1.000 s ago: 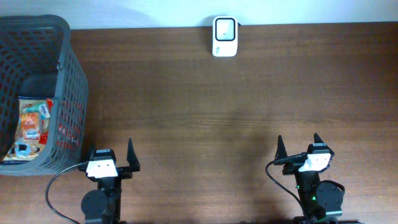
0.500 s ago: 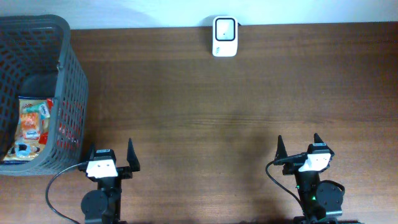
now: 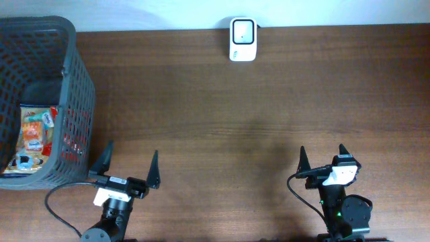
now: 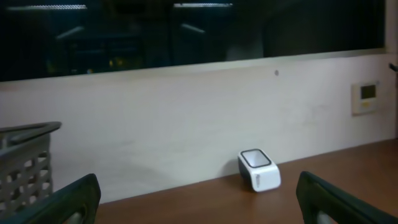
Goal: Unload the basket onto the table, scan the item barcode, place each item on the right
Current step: 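Move the left gripper up and over into the grey basket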
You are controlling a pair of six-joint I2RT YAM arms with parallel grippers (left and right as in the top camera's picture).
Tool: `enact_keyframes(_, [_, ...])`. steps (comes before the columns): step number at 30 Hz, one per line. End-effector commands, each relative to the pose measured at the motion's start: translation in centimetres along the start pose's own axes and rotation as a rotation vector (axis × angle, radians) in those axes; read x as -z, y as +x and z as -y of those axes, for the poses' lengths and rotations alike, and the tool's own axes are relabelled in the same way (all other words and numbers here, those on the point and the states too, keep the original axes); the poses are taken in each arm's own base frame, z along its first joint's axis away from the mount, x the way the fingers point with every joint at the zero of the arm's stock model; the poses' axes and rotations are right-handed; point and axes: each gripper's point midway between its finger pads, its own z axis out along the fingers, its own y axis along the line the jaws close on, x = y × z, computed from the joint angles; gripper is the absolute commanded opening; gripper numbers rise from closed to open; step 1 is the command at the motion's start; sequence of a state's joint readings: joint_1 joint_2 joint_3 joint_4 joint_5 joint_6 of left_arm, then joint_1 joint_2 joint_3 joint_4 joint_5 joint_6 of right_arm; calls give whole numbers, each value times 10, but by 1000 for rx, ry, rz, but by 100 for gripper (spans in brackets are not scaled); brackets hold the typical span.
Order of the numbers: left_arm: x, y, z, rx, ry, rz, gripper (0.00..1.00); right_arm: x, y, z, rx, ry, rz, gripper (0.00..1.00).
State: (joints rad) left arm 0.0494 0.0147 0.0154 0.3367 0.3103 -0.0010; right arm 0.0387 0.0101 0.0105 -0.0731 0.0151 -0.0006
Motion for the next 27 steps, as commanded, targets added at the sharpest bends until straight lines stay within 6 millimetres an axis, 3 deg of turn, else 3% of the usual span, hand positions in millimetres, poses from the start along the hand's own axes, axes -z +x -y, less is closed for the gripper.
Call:
enact_keyframes(1, [0, -34, 5, -91, 30, 53, 99, 0, 2, 5, -1, 26, -5, 98])
enact_keyframes(4, [-1, -49, -2, -193, -10, 23, 99, 0, 2, 5, -1, 26, -5, 99])
enact_keyframes(10, [-8, -64, -34, -154, -163, -145, 99, 0, 2, 5, -1, 26, -5, 98])
enact_keyframes(18, [-48, -63, -47, -89, -137, -411, 99, 0, 2, 5, -1, 26, -5, 98])
enact_keyframes(27, [-88, -80, -52, -28, -75, -599, 99, 0, 2, 5, -1, 26, -5, 98])
